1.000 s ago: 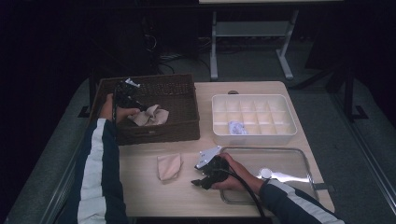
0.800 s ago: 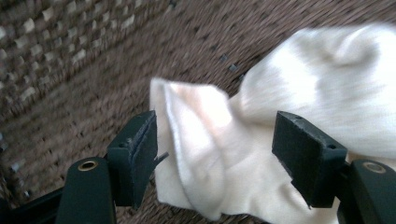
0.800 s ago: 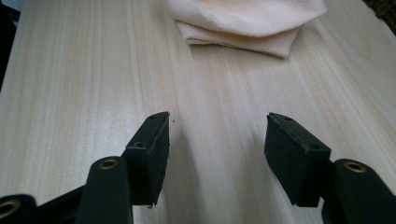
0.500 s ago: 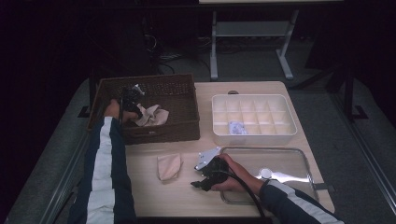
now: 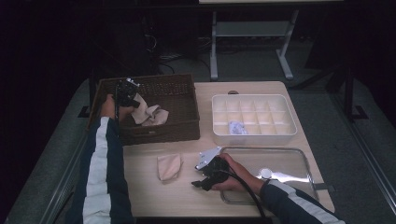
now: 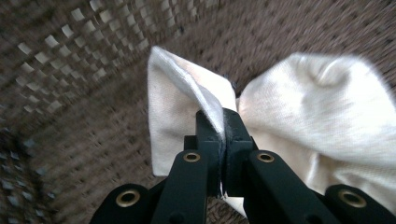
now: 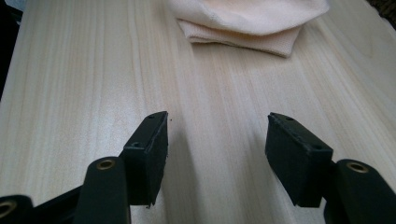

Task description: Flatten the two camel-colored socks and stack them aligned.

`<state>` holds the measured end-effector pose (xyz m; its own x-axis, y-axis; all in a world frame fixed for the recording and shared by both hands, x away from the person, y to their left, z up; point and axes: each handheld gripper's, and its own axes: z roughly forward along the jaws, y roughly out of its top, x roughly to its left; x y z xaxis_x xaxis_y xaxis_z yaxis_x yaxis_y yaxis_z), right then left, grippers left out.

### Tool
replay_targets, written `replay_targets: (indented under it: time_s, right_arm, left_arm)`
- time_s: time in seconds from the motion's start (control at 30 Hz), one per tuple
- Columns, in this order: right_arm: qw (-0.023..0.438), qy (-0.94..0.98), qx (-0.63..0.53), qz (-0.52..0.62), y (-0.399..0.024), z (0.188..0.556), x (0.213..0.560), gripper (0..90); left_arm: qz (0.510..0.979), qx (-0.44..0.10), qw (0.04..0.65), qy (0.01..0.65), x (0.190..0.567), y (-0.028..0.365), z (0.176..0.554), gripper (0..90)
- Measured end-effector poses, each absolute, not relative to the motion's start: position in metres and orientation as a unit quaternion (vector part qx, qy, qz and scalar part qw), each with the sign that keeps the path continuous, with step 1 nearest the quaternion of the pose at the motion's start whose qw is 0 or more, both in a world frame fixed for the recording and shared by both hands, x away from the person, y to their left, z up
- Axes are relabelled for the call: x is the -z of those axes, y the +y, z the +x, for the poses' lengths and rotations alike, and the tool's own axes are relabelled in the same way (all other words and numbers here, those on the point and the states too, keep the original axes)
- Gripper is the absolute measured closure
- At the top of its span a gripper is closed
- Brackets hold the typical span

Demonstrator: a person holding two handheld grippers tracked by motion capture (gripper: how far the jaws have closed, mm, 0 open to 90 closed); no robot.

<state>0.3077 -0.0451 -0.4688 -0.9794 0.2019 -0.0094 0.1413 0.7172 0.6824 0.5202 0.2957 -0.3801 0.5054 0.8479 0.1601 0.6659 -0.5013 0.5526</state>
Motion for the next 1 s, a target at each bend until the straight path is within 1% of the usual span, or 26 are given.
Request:
replay_targets:
  time_s: [0.1, 0.2, 0.27, 0.43, 0.6, 0.83, 0.9, 1.0]
  right_arm:
    - [0.039, 0.926, -0.364, 0.095, -0.045, 0.307, 0.469, 38.2]
    - [0.039, 0.925, -0.366, 0.096, -0.046, 0.308, 0.469, 38.1]
    - [0.041, 0.925, -0.365, 0.096, -0.046, 0.309, 0.469, 37.8]
    - [0.045, 0.925, -0.363, 0.099, -0.047, 0.309, 0.469, 37.7]
    - [0.052, 0.924, -0.367, 0.097, -0.047, 0.308, 0.467, 37.5]
    - [0.056, 0.919, -0.375, 0.104, -0.048, 0.308, 0.464, 37.7]
    - [0.056, 0.918, -0.378, 0.108, -0.049, 0.307, 0.463, 37.8]
    - [0.059, 0.917, -0.379, 0.109, -0.049, 0.307, 0.462, 37.9]
  left_arm:
    - [0.821, -0.227, 0.271, 0.448, 0.362, 0.298, 0.508, 87.7]
    - [0.812, -0.247, 0.302, 0.434, 0.346, 0.295, 0.494, 87.7]
    - [0.8, -0.255, 0.333, 0.428, 0.335, 0.295, 0.483, 87.7]
    - [0.787, -0.272, 0.37, 0.413, 0.318, 0.293, 0.46, 87.8]
    - [0.767, -0.275, 0.427, 0.391, 0.306, 0.289, 0.434, 87.8]
    - [0.757, -0.293, 0.478, 0.336, 0.281, 0.275, 0.391, 87.9]
    - [0.755, -0.291, 0.494, 0.319, 0.274, 0.272, 0.377, 87.9]
    - [0.759, -0.29, 0.511, 0.282, 0.266, 0.265, 0.349, 87.9]
